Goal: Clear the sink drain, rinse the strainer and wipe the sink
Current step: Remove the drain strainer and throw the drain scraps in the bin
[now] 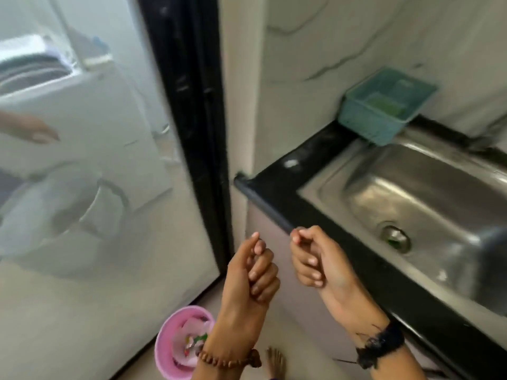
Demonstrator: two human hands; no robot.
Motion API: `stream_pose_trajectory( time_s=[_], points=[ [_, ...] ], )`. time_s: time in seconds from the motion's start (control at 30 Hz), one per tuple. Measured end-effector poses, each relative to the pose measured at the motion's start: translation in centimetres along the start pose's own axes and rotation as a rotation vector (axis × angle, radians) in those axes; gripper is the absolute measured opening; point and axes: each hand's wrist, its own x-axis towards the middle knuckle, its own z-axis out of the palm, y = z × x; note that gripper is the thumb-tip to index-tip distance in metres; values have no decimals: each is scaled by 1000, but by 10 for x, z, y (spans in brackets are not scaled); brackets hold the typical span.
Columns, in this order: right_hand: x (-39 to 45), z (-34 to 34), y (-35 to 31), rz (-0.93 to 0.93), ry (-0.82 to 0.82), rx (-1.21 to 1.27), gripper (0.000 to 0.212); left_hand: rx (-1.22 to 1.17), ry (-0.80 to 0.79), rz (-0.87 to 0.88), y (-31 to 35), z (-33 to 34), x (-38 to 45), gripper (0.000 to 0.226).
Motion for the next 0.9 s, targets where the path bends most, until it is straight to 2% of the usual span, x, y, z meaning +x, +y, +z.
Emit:
stream_pose_trajectory(
  time_s=[0.13, 0.23, 0.33, 0.43, 0.5, 0.57, 0.63, 0.77, 0.9],
  points=[
    [-25, -64, -68, -178, 186, -41, 34, 348, -162, -72, -35, 77, 43, 32],
    [-18, -134, -105, -239, 412, -185, 34, 811, -205, -76, -76, 128, 99, 34],
    [4, -218, -124, -254, 642, -434, 30, 1259, -233, 23, -117, 166, 169, 33],
    [37, -303, -126, -156, 756, -537, 27, 1710, -289, 118, -163, 188, 249, 21],
    [58, -345, -118, -28, 778, -612, 22, 2150, -302, 208, -192, 186, 292, 21],
    [78, -378, -104, 84, 751, -686, 17, 2494, -431, 234, -222, 175, 325, 23],
    [97, -397, -90, 168, 719, -775, 14, 2646, -550, 160, -246, 157, 346, 24],
    [131, -415, -68, 228, 667, -1051, 20, 2694, -638, 16, -277, 127, 375, 29],
    [153, -415, -47, 265, 623, -1379, 24, 2752, -693, 43, -286, 111, 386, 24]
  ],
)
